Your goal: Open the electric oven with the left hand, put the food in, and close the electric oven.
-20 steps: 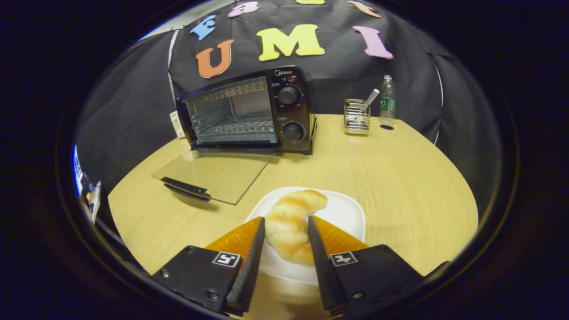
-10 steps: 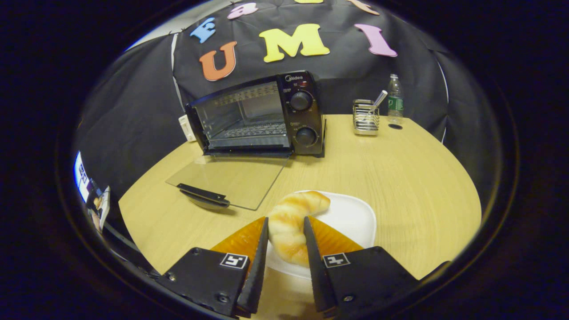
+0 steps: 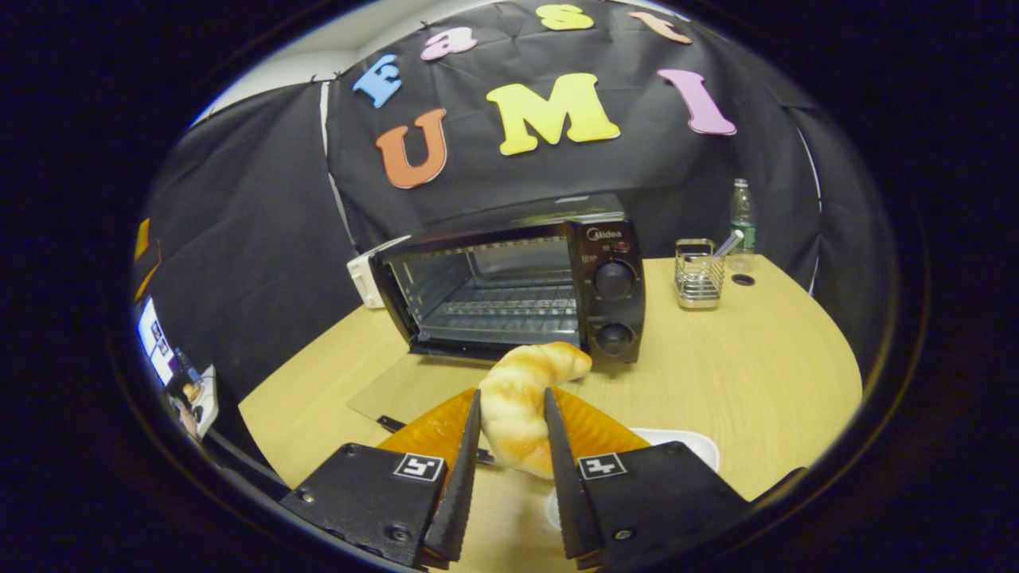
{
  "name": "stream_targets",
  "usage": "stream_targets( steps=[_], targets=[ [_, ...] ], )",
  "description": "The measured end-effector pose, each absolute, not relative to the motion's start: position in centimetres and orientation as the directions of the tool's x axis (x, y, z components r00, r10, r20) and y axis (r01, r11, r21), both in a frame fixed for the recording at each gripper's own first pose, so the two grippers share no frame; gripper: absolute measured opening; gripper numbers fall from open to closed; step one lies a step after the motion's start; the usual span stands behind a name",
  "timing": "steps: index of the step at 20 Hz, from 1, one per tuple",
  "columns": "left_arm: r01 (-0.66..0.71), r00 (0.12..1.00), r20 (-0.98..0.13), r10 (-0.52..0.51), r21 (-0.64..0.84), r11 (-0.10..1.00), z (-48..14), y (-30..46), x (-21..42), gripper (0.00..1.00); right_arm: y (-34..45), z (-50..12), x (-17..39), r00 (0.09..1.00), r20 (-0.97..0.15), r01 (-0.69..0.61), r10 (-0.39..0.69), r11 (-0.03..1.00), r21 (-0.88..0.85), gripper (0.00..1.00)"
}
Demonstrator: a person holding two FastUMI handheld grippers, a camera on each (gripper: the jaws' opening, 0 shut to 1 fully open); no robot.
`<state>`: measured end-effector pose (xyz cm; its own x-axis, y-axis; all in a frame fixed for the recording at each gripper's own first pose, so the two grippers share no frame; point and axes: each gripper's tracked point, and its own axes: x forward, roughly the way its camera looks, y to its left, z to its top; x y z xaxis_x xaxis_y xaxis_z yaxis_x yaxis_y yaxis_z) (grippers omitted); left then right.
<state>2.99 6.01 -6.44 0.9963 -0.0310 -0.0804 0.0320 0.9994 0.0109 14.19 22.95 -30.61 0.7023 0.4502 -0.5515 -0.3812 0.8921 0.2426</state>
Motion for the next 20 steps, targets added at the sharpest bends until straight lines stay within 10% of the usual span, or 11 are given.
stream_targets(
  steps=[6, 12, 20],
  targets=[
    [-0.042, 0.996, -0.078, 0.041, -0.015, 0.999, -6.5, 9.1, 3.9, 1.00, 29.4, -30.0, 19.7, 0.744, -0.450, -0.336, 0.494, 0.859, 0.386, 0.47],
    [-0.031, 0.999, -0.042, 0.031, -0.007, 0.999, -5.7, 8.7, 4.5, 0.82, 32.8, -32.3, 26.0, 0.797, -0.426, -0.260, 0.428, 0.880, 0.399, 0.46],
    [0.006, 0.994, -0.113, -0.002, 0.040, 0.999, -7.9, 6.3, 6.4, 0.94, 34.1, -35.2, 33.5, 0.827, -0.445, -0.240, 0.343, 0.932, 0.272, 0.46]
  ],
)
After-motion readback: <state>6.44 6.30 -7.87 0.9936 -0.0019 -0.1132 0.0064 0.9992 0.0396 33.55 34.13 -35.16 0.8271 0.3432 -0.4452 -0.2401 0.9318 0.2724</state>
